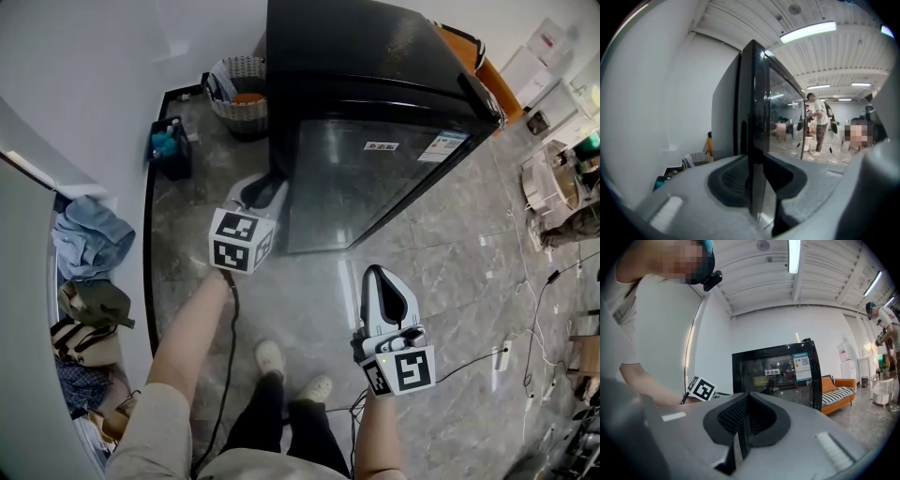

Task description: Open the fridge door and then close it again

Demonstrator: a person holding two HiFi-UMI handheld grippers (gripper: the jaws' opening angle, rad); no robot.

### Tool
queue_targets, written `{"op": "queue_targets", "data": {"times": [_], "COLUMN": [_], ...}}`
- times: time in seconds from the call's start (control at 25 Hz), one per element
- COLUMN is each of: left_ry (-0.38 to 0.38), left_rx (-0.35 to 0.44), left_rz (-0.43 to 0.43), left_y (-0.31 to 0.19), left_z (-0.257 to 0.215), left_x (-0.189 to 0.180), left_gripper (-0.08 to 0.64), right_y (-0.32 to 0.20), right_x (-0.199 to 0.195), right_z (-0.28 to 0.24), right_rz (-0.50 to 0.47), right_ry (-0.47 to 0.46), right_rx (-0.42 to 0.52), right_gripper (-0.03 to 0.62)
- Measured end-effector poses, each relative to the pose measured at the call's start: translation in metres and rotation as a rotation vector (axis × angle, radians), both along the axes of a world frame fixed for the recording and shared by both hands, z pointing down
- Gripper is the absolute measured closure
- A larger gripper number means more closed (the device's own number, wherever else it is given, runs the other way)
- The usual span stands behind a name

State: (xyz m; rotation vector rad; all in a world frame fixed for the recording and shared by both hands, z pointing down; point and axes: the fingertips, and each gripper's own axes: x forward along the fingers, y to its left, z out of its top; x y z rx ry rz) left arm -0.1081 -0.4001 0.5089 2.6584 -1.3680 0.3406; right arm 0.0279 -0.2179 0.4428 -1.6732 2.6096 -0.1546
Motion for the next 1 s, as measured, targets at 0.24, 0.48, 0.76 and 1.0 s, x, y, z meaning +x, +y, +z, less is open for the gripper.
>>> {"op": "queue_targets", "data": {"times": [0.24,0.48,0.76,1.0], "left_ry": [-0.006,0.01,0.009,-0.006], "left_rx": [0.004,0.036,0.048,0.05], "left_rz": [-0.029,-0.014,0.0,-0.047], "left_y": [0.001,0.026,0.072,0.107], "left_z": [-0.001,-0.002,-0.003,-0.004], "left_x": [0.001,0.006,0.018,0.03], "left_gripper": [0.462,0.466,0.485,0.489], "right_y": [0.005,0.008,0.017,0.036], "right_x": [0.009,0.017,0.019,0.027], "right_z": [-0.005,-0.007,-0.016,-0.023], "right_rz": [-0.001,-0.006,-0.021,-0.021], "right_ry": [0.0,-0.001,0.011,0.011], "right_rx": [0.006,0.006,0.016,0.023], "right_gripper": [0.603,0.603,0.604,0.604]}}
